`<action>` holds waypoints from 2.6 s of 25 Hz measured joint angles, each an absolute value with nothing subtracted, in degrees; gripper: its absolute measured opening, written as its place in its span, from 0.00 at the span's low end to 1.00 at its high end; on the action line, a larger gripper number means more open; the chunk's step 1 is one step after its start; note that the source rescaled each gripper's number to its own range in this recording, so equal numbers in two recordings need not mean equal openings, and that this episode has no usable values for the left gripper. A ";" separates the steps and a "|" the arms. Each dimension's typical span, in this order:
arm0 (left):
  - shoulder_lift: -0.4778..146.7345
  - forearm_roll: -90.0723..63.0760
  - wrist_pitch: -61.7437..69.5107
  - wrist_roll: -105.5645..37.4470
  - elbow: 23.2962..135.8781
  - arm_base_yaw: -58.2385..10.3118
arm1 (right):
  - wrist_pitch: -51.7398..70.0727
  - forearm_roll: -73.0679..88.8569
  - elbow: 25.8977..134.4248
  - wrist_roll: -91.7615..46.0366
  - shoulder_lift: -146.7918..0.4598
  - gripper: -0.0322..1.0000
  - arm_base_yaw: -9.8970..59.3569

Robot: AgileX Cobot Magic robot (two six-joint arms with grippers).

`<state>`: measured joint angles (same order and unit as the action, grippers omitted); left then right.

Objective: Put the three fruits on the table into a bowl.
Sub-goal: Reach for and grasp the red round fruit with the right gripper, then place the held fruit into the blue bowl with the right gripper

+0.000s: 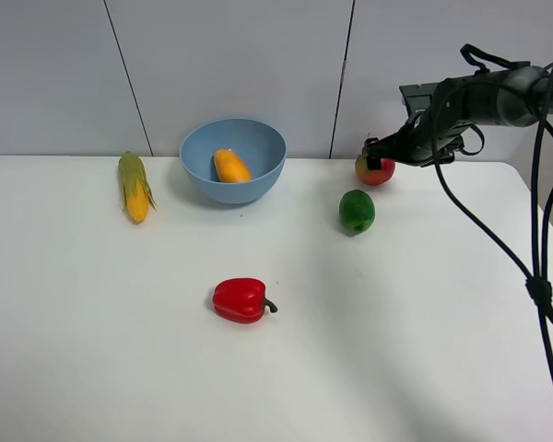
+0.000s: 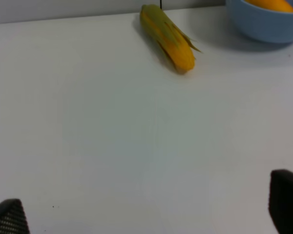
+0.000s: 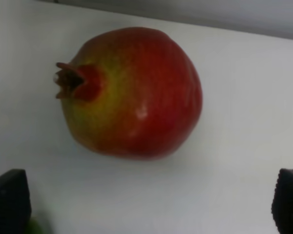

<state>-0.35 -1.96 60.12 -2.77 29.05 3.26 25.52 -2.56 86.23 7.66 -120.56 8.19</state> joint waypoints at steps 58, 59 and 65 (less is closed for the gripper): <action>-0.35 -1.96 60.16 -2.82 29.05 3.26 | 32.02 12.85 97.54 2.47 -114.59 0.39 20.53; -0.35 -1.96 60.16 -2.82 29.05 3.26 | 31.82 13.32 97.80 1.38 -113.82 0.39 22.25; -0.35 -1.96 60.16 -2.76 29.05 3.26 | 27.92 13.30 101.15 -3.65 -119.21 0.39 28.74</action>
